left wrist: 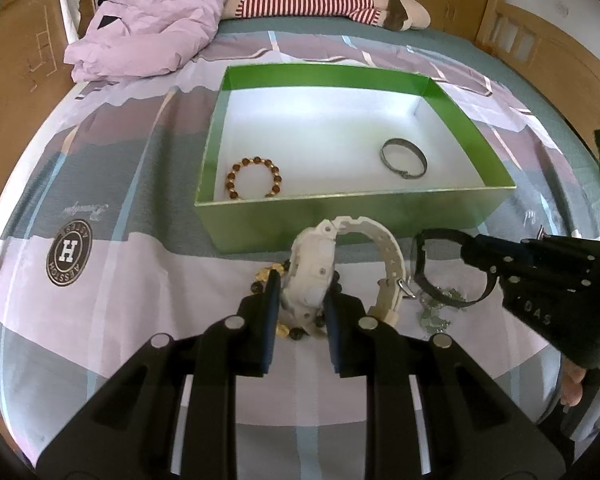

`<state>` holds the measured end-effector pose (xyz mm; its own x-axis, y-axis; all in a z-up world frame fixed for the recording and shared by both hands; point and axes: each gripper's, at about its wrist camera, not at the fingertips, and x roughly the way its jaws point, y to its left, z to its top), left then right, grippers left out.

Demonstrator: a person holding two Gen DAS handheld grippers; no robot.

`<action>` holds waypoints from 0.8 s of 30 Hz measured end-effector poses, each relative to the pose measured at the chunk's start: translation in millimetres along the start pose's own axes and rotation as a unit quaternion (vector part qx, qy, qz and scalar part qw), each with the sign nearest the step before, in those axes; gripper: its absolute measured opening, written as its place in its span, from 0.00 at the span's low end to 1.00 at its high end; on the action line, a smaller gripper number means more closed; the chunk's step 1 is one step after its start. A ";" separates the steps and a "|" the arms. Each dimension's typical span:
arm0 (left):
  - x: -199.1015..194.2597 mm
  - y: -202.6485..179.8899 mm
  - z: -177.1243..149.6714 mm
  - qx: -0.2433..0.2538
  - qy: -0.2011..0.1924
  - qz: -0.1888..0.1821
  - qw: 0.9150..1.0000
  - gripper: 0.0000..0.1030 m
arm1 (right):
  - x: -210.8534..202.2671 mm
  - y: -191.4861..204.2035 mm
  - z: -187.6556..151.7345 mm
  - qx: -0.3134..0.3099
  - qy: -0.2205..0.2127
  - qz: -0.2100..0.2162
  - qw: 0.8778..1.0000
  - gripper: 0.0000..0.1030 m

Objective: Organize jewelry
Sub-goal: 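Grasp the white strap watch with the left tool while the right tool holds the black watch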

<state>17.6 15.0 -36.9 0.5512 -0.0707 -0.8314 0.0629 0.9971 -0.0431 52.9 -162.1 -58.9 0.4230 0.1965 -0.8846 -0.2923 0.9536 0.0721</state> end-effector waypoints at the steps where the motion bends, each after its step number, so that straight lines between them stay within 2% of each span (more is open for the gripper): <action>1: -0.8 0.9 0.6 -0.001 -0.002 0.004 1.000 0.20 | -2.8 -0.8 1.2 0.003 -0.006 0.006 1.000 0.12; 4: -1.5 3.7 2.1 -0.003 -0.004 0.008 1.000 0.20 | -10.4 -1.5 4.1 0.006 -0.027 0.013 1.000 0.12; 9: -2.3 4.7 3.2 -0.003 -0.004 0.010 1.000 0.20 | -32.2 0.5 8.4 0.009 -0.083 0.052 0.995 0.12; 12: -2.4 4.1 3.2 -0.003 -0.005 0.013 1.000 0.20 | -42.0 2.9 11.1 0.010 -0.110 0.056 0.992 0.12; 24: -1.4 3.0 3.1 -0.002 -0.002 0.012 1.000 0.20 | -38.8 4.2 13.5 0.011 -0.114 0.047 0.992 0.12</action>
<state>19.6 18.0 -34.2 0.5557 -0.0467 -0.8301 0.0465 0.9986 -0.0250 46.9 -162.6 -18.0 0.5787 0.3282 -0.7466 -0.3218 0.9331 0.1607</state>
